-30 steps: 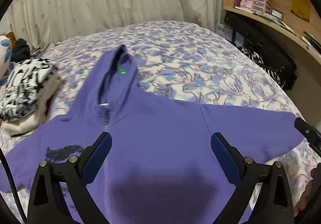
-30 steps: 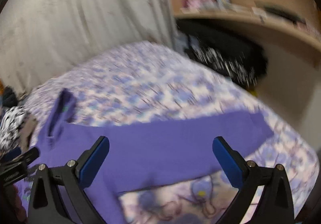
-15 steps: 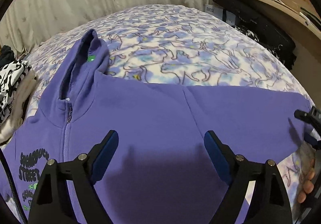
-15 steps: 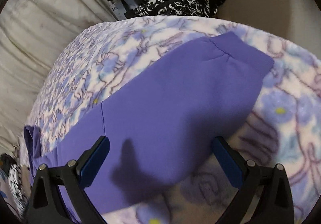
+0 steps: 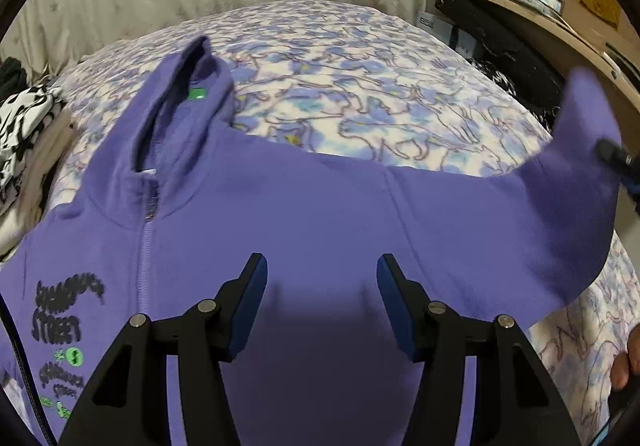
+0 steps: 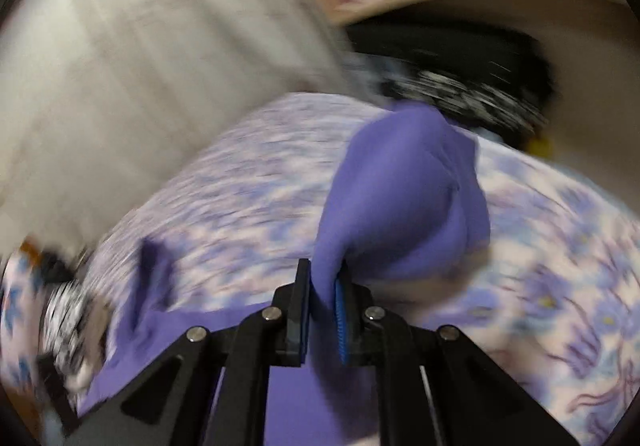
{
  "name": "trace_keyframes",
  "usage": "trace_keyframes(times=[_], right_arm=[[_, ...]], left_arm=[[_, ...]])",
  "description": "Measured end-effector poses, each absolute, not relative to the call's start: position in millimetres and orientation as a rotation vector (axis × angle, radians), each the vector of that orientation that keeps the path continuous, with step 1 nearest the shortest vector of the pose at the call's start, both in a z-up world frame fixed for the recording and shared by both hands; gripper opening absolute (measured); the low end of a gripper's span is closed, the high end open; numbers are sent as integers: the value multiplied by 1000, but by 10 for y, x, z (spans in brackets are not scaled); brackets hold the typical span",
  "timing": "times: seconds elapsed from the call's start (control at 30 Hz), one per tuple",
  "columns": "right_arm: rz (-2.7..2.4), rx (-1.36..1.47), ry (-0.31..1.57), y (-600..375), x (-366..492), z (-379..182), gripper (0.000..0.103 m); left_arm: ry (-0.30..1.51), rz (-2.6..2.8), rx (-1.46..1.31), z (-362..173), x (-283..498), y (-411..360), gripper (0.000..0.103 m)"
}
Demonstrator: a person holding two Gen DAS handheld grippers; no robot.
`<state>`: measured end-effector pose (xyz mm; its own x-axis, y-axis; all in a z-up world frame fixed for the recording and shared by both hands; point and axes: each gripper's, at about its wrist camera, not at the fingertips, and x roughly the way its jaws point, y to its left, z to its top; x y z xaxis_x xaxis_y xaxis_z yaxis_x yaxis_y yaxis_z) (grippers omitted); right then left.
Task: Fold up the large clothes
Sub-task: 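Fold the held sleeve across the hoodie front and open the right tool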
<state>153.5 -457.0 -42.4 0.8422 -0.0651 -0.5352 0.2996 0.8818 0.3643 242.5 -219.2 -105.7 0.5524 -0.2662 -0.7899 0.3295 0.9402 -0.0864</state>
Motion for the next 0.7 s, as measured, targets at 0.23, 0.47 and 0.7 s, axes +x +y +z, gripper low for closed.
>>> trace_keyframes(times=[0.23,0.47,0.7], right_arm=[[38,195,674,-3208,1904,-599,14],[194,54,910,-2377,1964,-1266,45],[238,30,892,-2223,1716,-1206,67]], left_arm=[[916,-264,12,-981,2446,-1486,56],[968,-221,-72,-1114,2466,-731,57],[1039,-337,-180,-1319,2471,-501,57]])
